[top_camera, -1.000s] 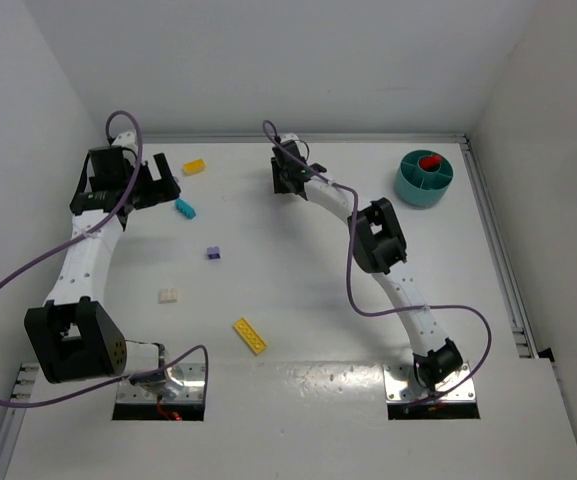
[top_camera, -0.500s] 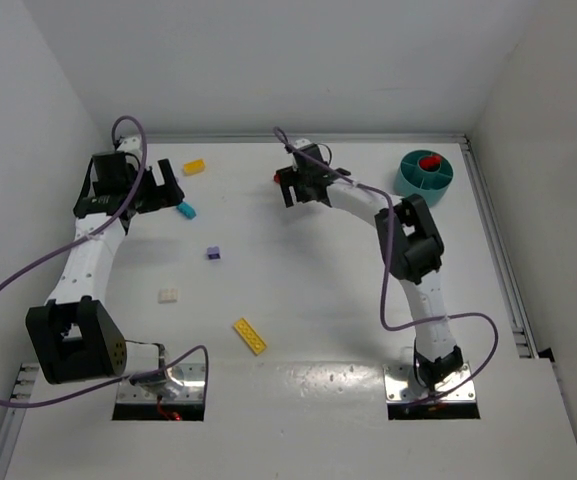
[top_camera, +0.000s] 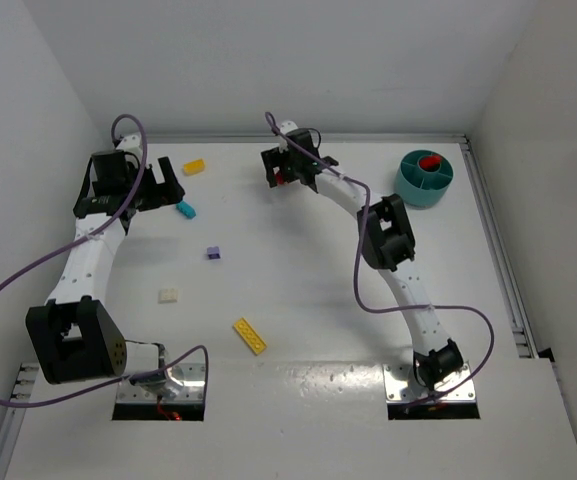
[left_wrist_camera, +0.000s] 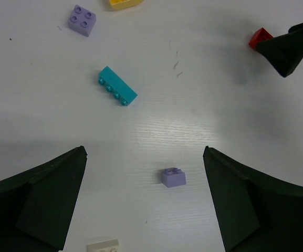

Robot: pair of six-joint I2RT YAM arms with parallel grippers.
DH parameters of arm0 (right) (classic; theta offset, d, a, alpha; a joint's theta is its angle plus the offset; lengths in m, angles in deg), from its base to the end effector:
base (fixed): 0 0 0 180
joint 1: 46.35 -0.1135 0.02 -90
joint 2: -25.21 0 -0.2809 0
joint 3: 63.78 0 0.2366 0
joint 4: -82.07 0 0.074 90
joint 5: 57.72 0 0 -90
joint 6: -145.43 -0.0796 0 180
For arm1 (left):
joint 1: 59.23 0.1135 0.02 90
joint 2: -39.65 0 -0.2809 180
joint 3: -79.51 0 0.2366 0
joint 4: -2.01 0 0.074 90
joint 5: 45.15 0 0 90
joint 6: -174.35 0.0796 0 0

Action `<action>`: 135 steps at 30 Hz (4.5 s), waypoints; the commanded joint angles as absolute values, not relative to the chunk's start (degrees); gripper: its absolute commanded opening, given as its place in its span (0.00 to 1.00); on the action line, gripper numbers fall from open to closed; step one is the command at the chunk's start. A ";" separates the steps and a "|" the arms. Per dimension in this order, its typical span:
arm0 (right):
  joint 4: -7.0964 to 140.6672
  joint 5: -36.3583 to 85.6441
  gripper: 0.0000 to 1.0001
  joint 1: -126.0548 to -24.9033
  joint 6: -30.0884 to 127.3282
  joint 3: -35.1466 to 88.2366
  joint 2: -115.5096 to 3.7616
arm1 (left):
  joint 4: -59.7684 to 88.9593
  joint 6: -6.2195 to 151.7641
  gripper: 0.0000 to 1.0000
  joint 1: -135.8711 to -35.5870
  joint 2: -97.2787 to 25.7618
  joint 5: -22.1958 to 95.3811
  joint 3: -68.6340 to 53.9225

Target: Sort the legos into containers by color

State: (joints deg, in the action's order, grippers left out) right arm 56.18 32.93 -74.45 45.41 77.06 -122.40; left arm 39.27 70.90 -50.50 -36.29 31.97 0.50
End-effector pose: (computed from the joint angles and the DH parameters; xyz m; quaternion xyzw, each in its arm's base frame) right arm 0.5486 0.2919 0.1532 -0.1352 0.8669 0.1520 0.4551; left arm 0.3125 0.0300 0.3135 -0.1174 0.8718 -0.1182 0.4606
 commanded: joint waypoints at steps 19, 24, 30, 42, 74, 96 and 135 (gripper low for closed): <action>62.90 30.97 0.81 -74.30 46.21 82.40 -129.13 | 38.23 72.05 1.00 -49.21 -37.43 31.93 -1.72; 62.90 27.46 0.77 -73.25 47.96 81.87 -129.66 | 38.76 72.57 1.00 -49.21 -37.43 31.93 -1.72; 62.37 22.62 0.73 -72.19 49.81 80.55 -129.66 | 39.81 73.63 1.00 -49.21 -36.91 31.93 -1.72; 60.09 18.84 0.67 -71.66 52.26 82.75 -130.80 | 39.81 73.63 1.00 -49.21 -36.91 30.79 -1.72; 45.09 19.27 0.00 -60.69 61.32 43.46 -79.13 | 36.31 74.25 1.00 -58.17 -31.19 32.72 1.53; 32.32 32.02 0.00 -40.73 69.06 52.59 -83.59 | 34.28 72.57 1.00 -63.54 -34.53 34.83 -2.60; 34.42 29.39 0.00 -35.45 67.30 61.21 -95.20 | 34.80 72.57 1.00 -63.01 -35.59 35.89 -2.60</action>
State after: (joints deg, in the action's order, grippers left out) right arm 31.76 31.18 -34.98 68.52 57.78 -95.02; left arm 36.32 73.13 -63.04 -35.33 35.68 -0.29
